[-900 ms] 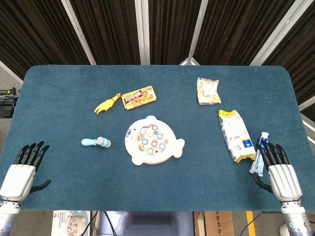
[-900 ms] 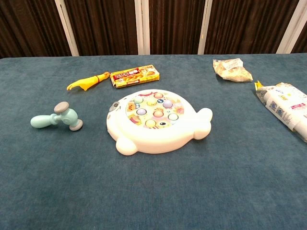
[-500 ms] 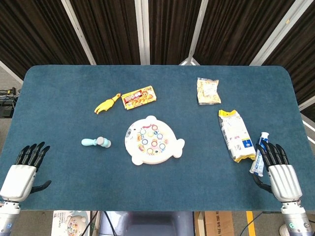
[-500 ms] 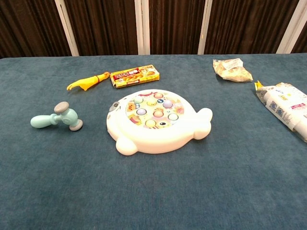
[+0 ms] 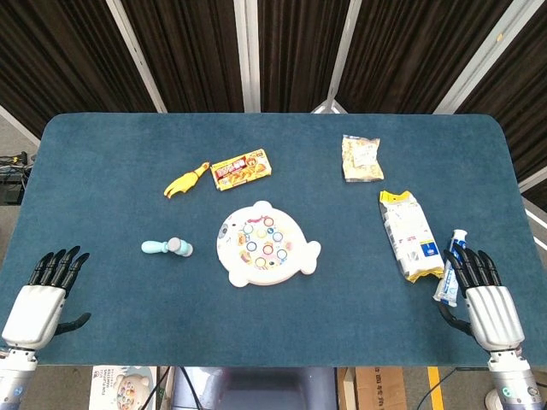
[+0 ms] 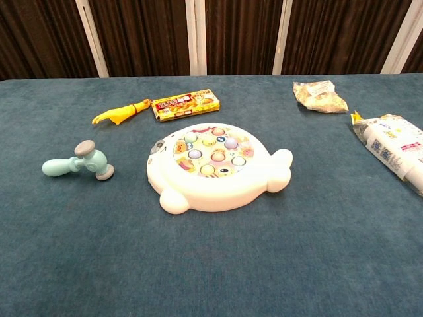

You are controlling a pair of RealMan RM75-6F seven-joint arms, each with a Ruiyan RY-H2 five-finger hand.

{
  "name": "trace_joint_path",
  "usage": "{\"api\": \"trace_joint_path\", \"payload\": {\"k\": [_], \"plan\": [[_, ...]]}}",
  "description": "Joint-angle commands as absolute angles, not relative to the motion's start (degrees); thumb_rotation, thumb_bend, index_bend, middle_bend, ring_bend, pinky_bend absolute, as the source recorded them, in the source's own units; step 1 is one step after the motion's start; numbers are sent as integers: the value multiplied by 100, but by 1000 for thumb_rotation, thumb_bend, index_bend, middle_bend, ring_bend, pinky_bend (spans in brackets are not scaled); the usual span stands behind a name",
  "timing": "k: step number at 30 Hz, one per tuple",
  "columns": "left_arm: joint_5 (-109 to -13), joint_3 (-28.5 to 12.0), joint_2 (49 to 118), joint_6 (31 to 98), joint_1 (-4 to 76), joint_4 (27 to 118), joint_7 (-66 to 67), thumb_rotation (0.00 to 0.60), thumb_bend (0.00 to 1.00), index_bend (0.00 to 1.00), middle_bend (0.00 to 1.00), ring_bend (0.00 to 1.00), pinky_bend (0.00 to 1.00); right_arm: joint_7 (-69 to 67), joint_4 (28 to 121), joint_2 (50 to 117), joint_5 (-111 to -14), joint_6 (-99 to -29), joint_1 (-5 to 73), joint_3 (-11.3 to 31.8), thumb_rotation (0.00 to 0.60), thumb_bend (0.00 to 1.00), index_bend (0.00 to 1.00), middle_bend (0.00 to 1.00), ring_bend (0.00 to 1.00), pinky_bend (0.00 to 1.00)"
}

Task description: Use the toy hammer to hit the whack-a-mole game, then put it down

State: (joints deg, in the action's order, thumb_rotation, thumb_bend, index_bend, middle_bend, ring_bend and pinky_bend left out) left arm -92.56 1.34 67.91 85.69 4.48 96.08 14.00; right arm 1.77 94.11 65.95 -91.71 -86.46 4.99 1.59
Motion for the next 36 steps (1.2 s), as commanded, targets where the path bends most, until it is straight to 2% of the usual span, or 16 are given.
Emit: {"api": "trace_joint_path", "payload": {"k": [1, 11, 14, 19, 28, 36], "plan": [[-9224, 144, 6790, 8541, 445, 9640, 1364, 600, 0, 0, 0, 0, 0, 176, 9424, 6594, -9188, -8647, 500, 151, 600, 289, 0, 0, 0, 0], [-8896, -207, 6689, 8151, 798, 10103, 1683, 600, 0, 11, 0, 0, 0, 111, 9433, 6604, -9159, -8600, 516, 156, 600, 289, 0, 0, 0, 0], [-8680, -410, 6689, 7863, 1043, 10378, 1979, 600, 19, 71, 0, 0, 0, 67, 9441, 6604, -9133, -8565, 528, 159, 600, 289, 0, 0, 0, 0], [-8072, -783, 6776, 7222, 1546, 10737, 2452, 600, 135, 215, 29, 0, 2, 35, 9463, 6606, -9117, -8530, 543, 160, 600, 289, 0, 0, 0, 0], [-6712, -1308, 7357, 6451, 2367, 10602, 3363, 600, 262, 341, 152, 0, 74, -101, 9490, 6596, -8962, -8442, 554, 196, 600, 289, 0, 0, 0, 0], [-5717, -1464, 7859, 6254, 2887, 10261, 4021, 600, 306, 410, 209, 15, 79, -234, 9501, 6583, -8893, -8383, 575, 220, 600, 289, 0, 0, 0, 0]]}}
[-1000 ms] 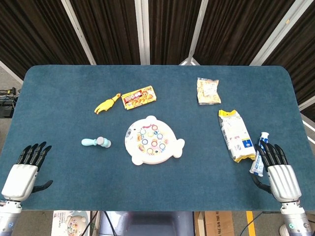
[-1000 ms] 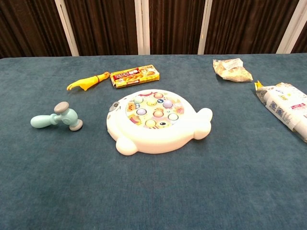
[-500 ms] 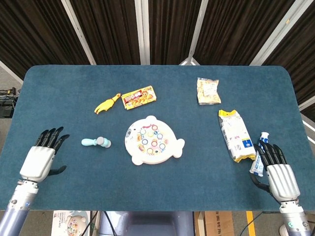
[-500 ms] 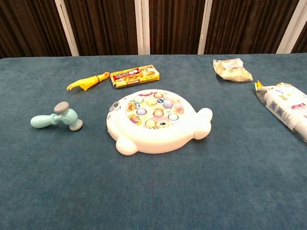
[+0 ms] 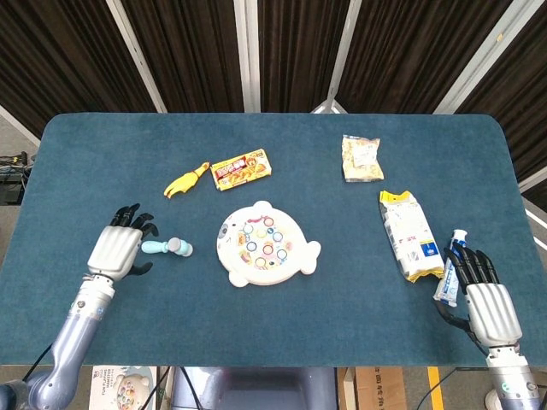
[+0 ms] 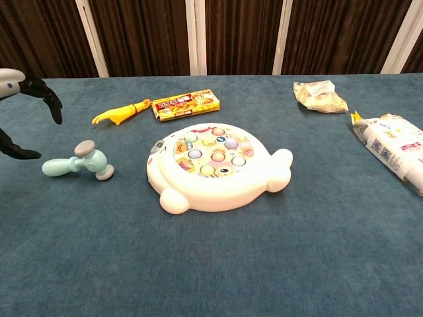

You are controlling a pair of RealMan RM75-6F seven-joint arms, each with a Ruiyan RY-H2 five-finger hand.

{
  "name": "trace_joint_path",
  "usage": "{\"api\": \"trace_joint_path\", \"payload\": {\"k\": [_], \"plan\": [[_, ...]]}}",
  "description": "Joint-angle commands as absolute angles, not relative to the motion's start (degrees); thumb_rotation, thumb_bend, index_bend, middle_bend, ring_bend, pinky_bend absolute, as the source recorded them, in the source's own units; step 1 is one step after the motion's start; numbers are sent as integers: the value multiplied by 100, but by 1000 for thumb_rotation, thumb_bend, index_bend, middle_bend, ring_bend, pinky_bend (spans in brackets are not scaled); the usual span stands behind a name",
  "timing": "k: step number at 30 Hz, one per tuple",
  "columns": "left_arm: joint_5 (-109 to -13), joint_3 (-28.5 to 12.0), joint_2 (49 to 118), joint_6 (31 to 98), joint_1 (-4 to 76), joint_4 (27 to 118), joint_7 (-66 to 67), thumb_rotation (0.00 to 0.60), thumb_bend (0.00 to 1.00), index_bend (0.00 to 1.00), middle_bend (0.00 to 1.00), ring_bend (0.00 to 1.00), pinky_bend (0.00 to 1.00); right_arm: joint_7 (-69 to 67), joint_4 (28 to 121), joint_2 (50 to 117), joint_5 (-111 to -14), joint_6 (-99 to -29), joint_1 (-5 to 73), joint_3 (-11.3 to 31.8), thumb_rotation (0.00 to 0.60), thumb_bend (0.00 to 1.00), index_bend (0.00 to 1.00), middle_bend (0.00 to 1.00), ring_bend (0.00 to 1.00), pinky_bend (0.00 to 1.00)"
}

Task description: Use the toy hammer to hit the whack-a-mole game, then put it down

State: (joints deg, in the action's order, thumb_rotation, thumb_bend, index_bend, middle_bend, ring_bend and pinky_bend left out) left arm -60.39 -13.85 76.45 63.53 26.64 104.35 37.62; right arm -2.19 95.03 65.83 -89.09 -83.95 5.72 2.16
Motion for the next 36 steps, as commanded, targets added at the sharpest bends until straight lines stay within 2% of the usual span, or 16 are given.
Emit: {"api": "trace_joint_path", "payload": {"k": [1, 17, 36], "plan": [[-5628, -1472, 7908, 6248, 2937, 10213, 4073, 600, 307, 413, 213, 16, 80, -245, 9501, 6584, -8879, -8375, 577, 224, 600, 289, 0, 0, 0, 0], [-4772, -1423, 8377, 6165, 3449, 9569, 4364, 600, 396, 487, 245, 17, 80, -381, 9515, 6577, -8722, -8262, 605, 267, 600, 289, 0, 0, 0, 0], [-4300, -1228, 8656, 6151, 3772, 9266, 4450, 600, 513, 476, 244, 17, 80, -426, 9549, 6577, -8641, -8228, 605, 290, 600, 289, 0, 0, 0, 0]]}}
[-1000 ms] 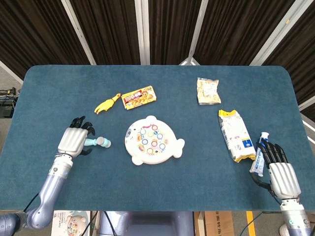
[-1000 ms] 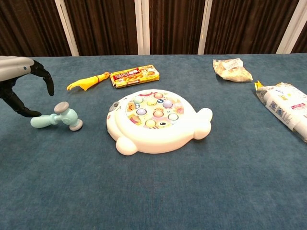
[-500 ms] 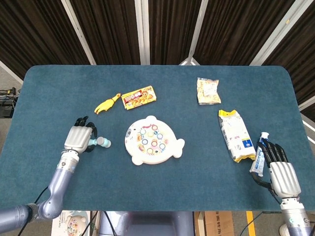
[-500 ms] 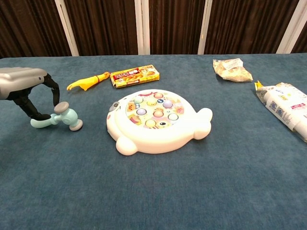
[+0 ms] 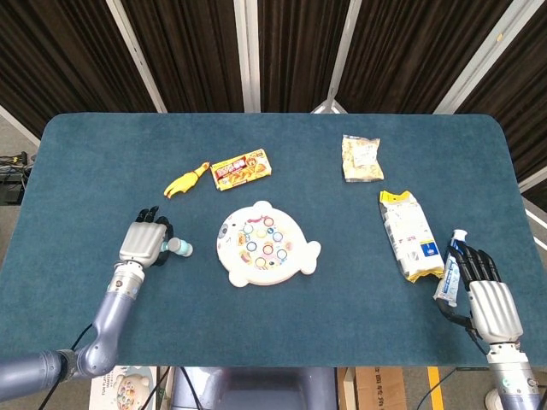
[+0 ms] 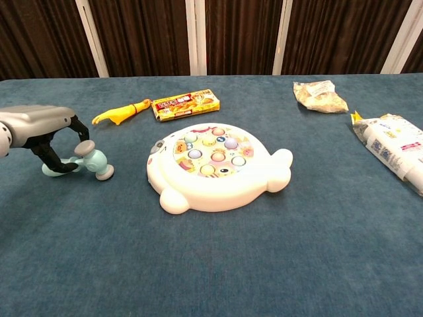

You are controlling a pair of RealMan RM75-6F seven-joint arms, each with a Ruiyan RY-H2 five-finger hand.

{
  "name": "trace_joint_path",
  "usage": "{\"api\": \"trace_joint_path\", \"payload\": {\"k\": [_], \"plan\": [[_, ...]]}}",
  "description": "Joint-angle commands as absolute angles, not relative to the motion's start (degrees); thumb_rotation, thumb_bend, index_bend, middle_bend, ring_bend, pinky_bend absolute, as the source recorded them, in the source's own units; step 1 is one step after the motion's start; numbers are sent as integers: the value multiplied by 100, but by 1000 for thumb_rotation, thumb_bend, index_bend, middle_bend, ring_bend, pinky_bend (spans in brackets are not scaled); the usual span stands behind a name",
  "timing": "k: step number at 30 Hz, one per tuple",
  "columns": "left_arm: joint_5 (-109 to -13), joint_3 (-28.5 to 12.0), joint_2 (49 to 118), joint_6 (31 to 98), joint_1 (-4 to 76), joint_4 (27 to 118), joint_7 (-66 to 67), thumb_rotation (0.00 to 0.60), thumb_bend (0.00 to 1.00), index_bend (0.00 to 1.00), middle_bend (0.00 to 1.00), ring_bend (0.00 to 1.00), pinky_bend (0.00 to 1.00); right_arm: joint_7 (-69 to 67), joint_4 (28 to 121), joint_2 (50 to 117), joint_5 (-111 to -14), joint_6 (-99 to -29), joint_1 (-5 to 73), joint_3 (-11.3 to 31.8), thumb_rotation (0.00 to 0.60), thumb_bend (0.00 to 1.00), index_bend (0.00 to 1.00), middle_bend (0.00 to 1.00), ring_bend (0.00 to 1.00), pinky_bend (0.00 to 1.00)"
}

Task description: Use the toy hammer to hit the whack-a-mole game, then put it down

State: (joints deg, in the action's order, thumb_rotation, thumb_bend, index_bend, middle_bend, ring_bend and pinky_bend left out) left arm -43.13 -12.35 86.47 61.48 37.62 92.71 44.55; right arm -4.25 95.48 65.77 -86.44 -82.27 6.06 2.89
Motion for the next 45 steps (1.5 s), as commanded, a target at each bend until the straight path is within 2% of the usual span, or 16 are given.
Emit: {"api": "trace_joint_path", "payload": {"k": [1, 21, 32, 35, 40, 45], "plan": [[-4286, -1220, 8668, 6154, 3783, 9257, 4443, 600, 517, 476, 244, 17, 80, -427, 9551, 6577, -8639, -8230, 604, 291, 600, 289, 0, 0, 0, 0], [-4087, -1082, 8776, 6194, 3945, 9135, 4306, 600, 527, 487, 250, 21, 84, -433, 9570, 6573, -8619, -8220, 602, 297, 600, 289, 0, 0, 0, 0], [-4196, -1033, 8829, 6279, 3984, 9082, 4149, 600, 588, 564, 307, 82, 149, -436, 9568, 6574, -8617, -8218, 602, 298, 600, 288, 0, 0, 0, 0], [-4242, -1016, 8836, 6302, 3978, 9070, 4091, 600, 617, 587, 336, 124, 200, -434, 9569, 6573, -8617, -8218, 601, 298, 600, 289, 0, 0, 0, 0], [-4376, -1017, 8850, 6370, 3963, 9064, 3956, 600, 699, 608, 399, 257, 389, -426, 9574, 6572, -8614, -8218, 599, 297, 600, 289, 0, 0, 0, 0], [-4462, -1022, 8836, 6369, 3957, 9091, 3823, 600, 745, 620, 453, 324, 466, -420, 9580, 6570, -8611, -8217, 598, 297, 600, 289, 0, 0, 0, 0]]}}
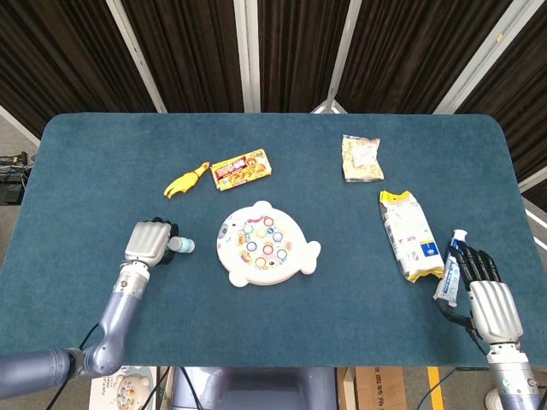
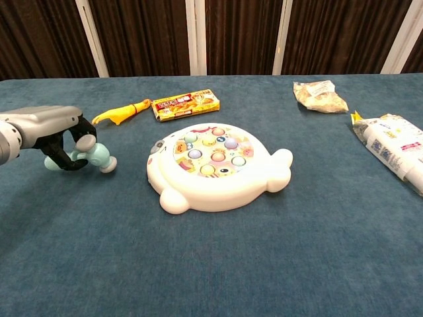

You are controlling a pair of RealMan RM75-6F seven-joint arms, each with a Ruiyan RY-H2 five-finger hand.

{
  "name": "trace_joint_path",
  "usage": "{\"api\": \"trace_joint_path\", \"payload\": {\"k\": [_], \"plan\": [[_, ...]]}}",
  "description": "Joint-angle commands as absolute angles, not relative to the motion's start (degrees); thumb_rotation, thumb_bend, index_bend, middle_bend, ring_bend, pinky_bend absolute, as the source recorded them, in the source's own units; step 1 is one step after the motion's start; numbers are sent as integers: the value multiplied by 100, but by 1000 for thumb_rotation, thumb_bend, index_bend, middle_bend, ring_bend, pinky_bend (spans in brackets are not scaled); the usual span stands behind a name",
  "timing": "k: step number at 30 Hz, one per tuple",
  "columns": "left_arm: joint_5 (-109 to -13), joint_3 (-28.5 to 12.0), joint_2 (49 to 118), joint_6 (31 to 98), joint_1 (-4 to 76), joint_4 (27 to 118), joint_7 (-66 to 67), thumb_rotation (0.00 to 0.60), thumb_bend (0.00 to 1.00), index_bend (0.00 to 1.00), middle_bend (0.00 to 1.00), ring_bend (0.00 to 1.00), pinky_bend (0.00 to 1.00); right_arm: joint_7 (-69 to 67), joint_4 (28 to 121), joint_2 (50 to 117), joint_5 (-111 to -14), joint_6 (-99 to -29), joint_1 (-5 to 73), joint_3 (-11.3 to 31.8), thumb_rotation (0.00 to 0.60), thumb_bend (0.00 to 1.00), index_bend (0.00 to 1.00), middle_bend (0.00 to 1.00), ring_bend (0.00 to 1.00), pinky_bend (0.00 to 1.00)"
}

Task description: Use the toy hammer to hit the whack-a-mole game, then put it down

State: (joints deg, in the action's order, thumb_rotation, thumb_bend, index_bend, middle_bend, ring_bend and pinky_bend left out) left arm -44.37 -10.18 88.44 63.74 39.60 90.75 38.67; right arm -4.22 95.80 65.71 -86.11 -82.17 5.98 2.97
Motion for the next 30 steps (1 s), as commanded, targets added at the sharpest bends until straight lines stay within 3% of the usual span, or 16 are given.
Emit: {"api": "trace_joint_path", "payload": {"k": [1, 20, 30], "plan": [[-4471, -1022, 8830, 6365, 3958, 9100, 3806, 600, 747, 622, 460, 331, 473, -419, 9581, 6570, -8612, -8217, 598, 297, 600, 288, 0, 0, 0, 0], [-4506, -1165, 8657, 6296, 4134, 9436, 3743, 600, 771, 626, 490, 362, 508, -441, 9582, 6563, -8571, -8197, 598, 309, 600, 288, 0, 0, 0, 0], [-3908, -1703, 8353, 6230, 4760, 10007, 4405, 600, 796, 635, 498, 367, 512, -477, 9603, 6559, -8526, -8159, 602, 315, 600, 289, 0, 0, 0, 0]]}}
